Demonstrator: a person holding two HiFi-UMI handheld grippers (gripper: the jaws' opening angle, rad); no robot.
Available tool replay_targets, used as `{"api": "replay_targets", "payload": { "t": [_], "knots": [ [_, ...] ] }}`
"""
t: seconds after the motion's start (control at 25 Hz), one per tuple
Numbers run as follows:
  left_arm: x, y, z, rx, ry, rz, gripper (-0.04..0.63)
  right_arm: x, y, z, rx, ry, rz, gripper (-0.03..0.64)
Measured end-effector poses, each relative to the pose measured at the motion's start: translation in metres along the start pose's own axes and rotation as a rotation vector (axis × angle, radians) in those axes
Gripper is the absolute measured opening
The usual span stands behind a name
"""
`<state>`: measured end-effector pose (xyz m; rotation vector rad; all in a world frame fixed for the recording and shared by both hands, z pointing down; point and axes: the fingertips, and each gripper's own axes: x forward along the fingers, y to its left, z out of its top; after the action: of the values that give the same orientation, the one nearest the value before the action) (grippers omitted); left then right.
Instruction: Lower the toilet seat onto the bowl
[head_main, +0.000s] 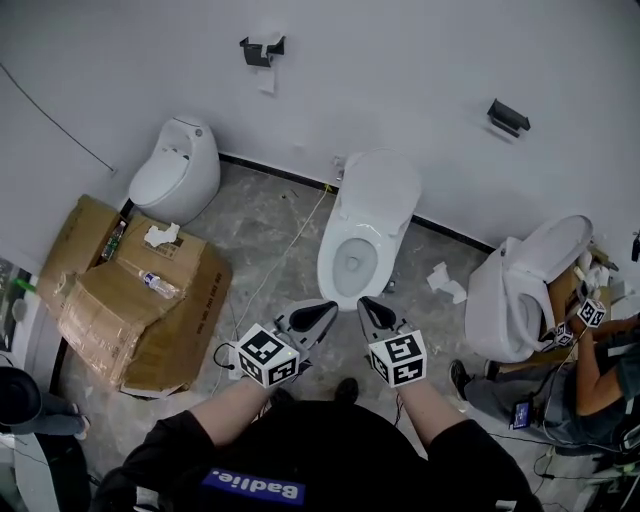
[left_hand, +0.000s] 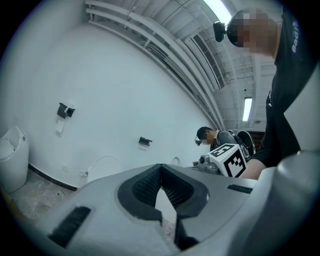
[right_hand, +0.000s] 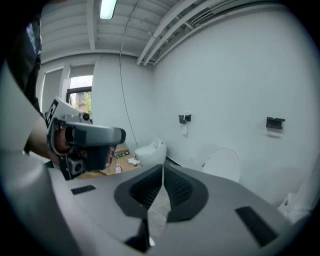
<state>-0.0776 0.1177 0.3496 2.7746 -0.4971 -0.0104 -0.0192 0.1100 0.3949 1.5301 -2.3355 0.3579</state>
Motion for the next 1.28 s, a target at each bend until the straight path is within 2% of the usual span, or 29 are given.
{"api": "replay_targets", "payload": {
  "t": [0.12, 0.32, 0.76, 1.28],
  "knots": [
    [0.002, -0.004, 0.005, 0.012, -0.006, -0.010, 0.015, -0.012, 0.008, 0.018, 0.061, -0.053, 0.026, 0.028],
    [0.011, -0.011, 0.007, 0.020, -0.009, -0.014, 0.015, -0.020, 0.016, 0.026, 0.080, -0.066, 0.059, 0.026],
    [0.013, -0.025, 0.004, 0.036, 0.000, -0.019, 0.015, -0.028, 0.024, 0.048, 0.077, -0.141, 0.092, 0.026],
    [0.010, -0.025, 0.011, 0.038, -0.012, -0.005, 0.015, -0.034, 0.024, 0.052, 0.079, -0.153, 0.090, 0.025]
  ]
}}
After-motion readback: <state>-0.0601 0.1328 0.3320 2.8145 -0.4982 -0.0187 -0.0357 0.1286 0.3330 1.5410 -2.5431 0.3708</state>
